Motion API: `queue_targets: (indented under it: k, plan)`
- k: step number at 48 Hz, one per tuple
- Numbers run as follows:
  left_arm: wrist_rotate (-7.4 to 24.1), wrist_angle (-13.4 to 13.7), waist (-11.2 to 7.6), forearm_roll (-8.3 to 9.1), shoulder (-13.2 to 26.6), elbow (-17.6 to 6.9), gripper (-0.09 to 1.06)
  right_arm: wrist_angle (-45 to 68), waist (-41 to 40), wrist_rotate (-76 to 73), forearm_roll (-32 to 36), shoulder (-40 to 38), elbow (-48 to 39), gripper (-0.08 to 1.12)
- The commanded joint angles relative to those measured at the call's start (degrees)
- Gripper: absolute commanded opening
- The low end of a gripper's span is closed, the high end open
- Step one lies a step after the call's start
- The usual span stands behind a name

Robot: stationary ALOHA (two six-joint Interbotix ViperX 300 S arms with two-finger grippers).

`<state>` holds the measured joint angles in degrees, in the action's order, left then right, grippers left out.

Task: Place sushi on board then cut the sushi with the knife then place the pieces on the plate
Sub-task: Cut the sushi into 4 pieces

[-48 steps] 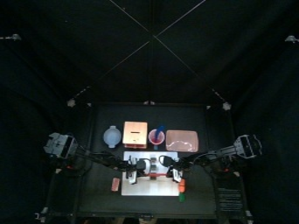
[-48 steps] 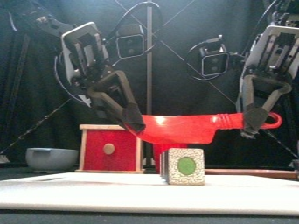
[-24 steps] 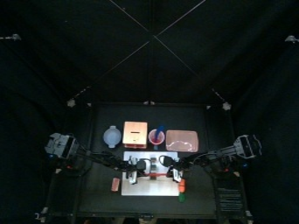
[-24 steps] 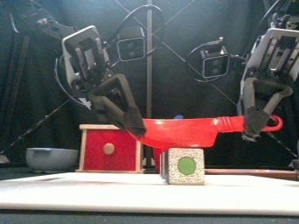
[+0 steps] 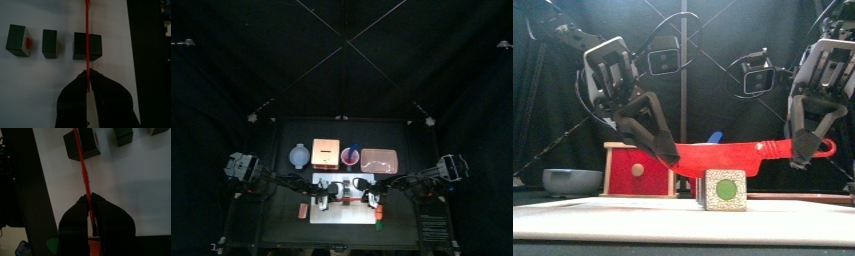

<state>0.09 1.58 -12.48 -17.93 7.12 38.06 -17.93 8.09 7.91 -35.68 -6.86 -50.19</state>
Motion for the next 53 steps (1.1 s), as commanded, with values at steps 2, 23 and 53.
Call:
queue_targets:
  k: [2, 23, 53]
  plan:
    - [-0.18, 0.7, -0.53, -0.09, 0.62, 0.7, 0.44, -0.09, 0.53, -0.26, -0.18, 1.14, -0.97, 0.3]
    - [-0.18, 0.97, -0.62, 0.09, 3.25, 0.7, 0.44, 0.62, 0.97, -0.26, 0.18, 5.36, 0.0, 0.3]
    - [0.18, 1.14, 0.26, 7.38, -7.29, 0.53, 0.44, -1.58, -0.79, -0.26, 3.52, -7.38, 0.62, 0.3]
